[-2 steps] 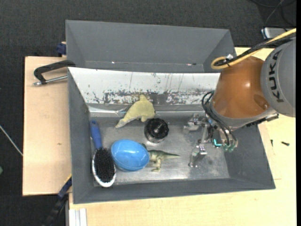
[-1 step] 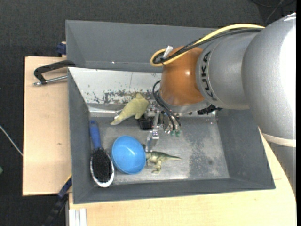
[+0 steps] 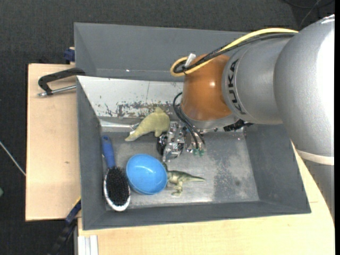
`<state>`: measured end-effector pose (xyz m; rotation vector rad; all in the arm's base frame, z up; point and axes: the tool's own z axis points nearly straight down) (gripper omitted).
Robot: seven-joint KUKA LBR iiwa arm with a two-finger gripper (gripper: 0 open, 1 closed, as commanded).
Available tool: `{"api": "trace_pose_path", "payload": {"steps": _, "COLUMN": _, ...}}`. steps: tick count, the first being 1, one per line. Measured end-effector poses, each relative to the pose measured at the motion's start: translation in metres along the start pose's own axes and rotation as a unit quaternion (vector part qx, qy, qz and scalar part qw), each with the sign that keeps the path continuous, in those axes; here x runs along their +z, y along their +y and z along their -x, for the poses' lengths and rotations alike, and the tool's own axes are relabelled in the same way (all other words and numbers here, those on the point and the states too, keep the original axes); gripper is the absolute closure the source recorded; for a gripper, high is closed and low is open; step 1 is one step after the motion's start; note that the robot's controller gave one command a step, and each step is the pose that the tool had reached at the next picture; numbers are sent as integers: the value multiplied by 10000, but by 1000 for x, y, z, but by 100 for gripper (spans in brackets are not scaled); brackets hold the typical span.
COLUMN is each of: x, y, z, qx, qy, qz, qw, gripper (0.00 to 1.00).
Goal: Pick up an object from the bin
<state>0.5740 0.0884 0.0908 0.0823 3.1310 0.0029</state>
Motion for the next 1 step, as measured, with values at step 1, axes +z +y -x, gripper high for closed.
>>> {"api": "trace_pose_path", "payload": {"steps": 1, "x": -120, "y": 15, "z": 4, "qx": -22, "qy": -22, "qz": 13, "qw": 10000, "gripper": 100}}
